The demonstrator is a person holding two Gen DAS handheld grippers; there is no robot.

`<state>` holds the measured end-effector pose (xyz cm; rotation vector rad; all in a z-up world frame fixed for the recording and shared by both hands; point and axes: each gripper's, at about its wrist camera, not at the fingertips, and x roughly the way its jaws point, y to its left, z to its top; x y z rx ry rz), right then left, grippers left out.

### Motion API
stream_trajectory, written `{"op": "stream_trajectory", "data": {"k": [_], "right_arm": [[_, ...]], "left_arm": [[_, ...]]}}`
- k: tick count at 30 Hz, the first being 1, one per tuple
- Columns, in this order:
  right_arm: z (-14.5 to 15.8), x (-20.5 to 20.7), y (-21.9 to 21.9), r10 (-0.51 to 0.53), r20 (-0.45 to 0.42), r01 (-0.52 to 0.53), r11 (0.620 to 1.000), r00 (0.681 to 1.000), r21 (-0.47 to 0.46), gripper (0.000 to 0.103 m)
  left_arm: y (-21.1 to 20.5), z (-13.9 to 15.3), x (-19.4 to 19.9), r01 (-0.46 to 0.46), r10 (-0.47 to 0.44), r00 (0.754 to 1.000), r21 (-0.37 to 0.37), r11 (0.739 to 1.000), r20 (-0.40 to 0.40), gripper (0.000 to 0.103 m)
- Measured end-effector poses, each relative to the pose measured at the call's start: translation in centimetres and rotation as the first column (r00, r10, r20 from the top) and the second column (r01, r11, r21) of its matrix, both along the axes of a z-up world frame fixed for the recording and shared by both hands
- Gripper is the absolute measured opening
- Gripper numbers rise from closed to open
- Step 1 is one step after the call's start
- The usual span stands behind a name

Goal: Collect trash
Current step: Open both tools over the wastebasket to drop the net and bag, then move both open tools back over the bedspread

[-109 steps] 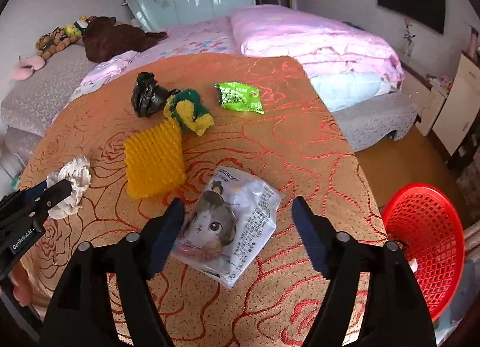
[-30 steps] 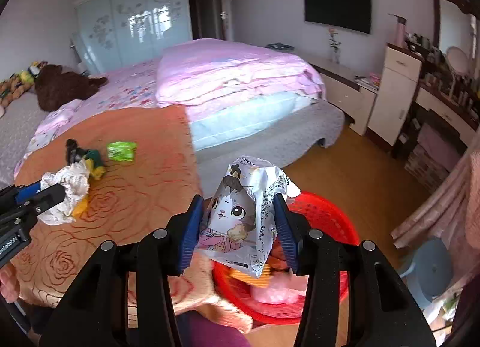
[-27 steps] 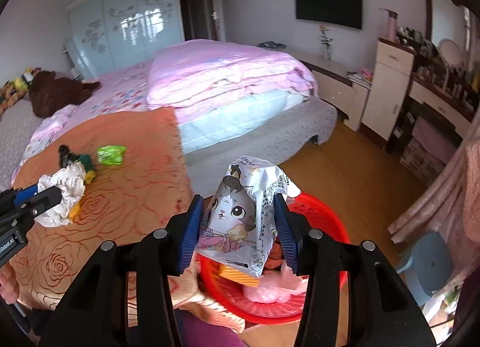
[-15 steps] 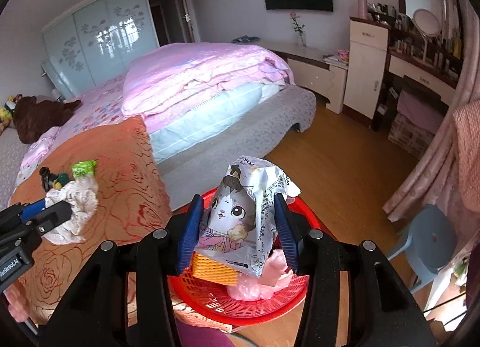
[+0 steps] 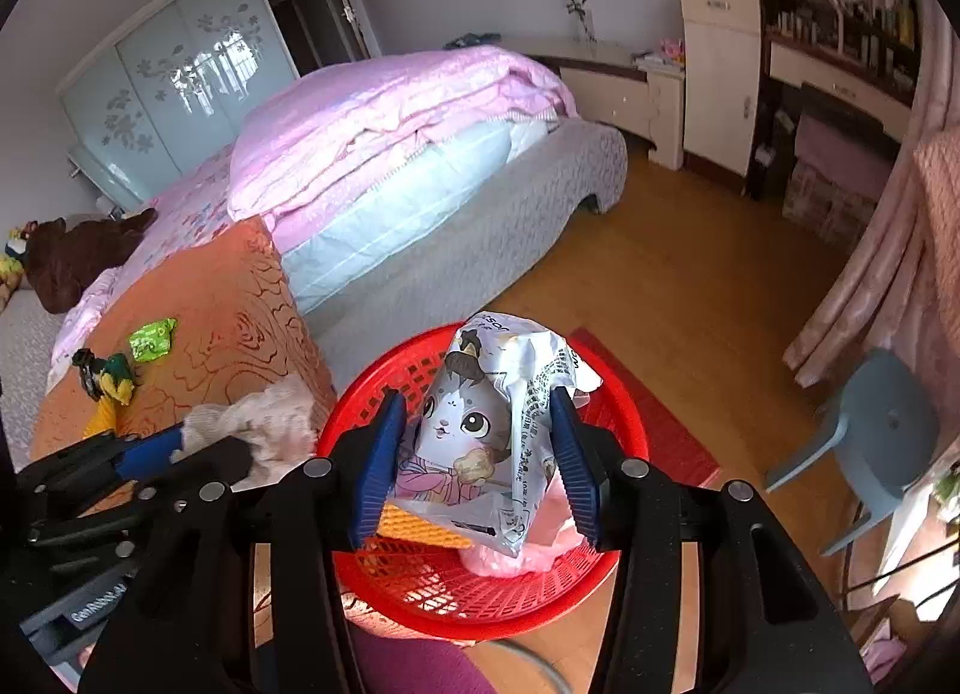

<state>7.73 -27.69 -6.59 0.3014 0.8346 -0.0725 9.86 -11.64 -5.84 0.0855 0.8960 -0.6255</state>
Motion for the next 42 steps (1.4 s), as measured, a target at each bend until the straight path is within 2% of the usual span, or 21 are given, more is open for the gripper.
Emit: {"op": "stream_trajectory", "data": {"k": [2,4,6,8,15,18,26,32,34,38,42], "right_arm": [[-0.2,0.0,0.0,0.000,-0.010,0.000,1.000,1.000,-0.001,0.048],[-0.4,0.1,0.2,0.004,-0.016,-0.004,1.000,1.000,0.002,0.053],[-0.5,0.2,0.3,0.001,-0.020,-0.001,1.000,1.000,0.002,0.057],[-0.7,0.2,0.4,-0.002,-0.024,0.002,1.000,1.000,0.005,0.061],[-0.4,-0.2,0.2,-0.028,-0.009,0.028,0.999,1.000,-0.022,0.068],[-0.2,-0.3,0.3,-0.033,0.001,0.033,0.998,0.999,-0.044,0.069],[-0.2,-0.5,1.1,-0.024,0.005,0.024,0.998,1.000,-0.057,0.069],[0.1,-0.7,1.7,-0.016,0.021,0.017,0.998,1.000,-0.065,0.071],[0.2,-0.9,2.0,-0.010,0.026,0.011,0.998,1.000,-0.068,0.073],[0.4,-0.9,2.6,0.005,0.029,-0.003,0.997,1.000,-0.074,0.073],[0.4,-0.8,2.9,0.015,0.026,-0.013,0.997,1.000,-0.074,0.073]], "left_arm": [[-0.1,-0.2,-0.1,0.006,-0.006,1.000,0.000,1.000,-0.001,0.034],[-0.2,-0.1,-0.3,0.010,-0.010,1.000,0.003,1.000,0.012,0.039],[-0.5,0.0,-0.5,0.008,-0.008,1.000,0.012,1.000,0.030,0.050],[-0.5,0.0,-0.6,0.003,-0.004,0.999,0.016,1.000,0.042,0.055],[0.9,0.2,-0.5,-0.025,0.024,0.999,0.015,1.000,0.038,0.056],[2.1,0.6,-0.5,-0.060,0.058,0.997,0.018,0.998,0.056,0.066],[4.4,1.5,-0.7,-0.138,0.135,0.987,0.024,0.990,0.085,0.067],[6.5,1.7,-0.7,-0.210,0.207,0.974,0.036,0.977,0.091,0.072],[7.7,1.8,-0.5,-0.265,0.258,0.960,0.064,0.962,0.110,0.072],[10.7,1.9,0.2,-0.397,0.382,0.913,0.092,0.913,0.145,0.072],[15.0,1.2,1.6,-0.541,0.522,0.839,0.130,0.831,0.153,0.073]]}}
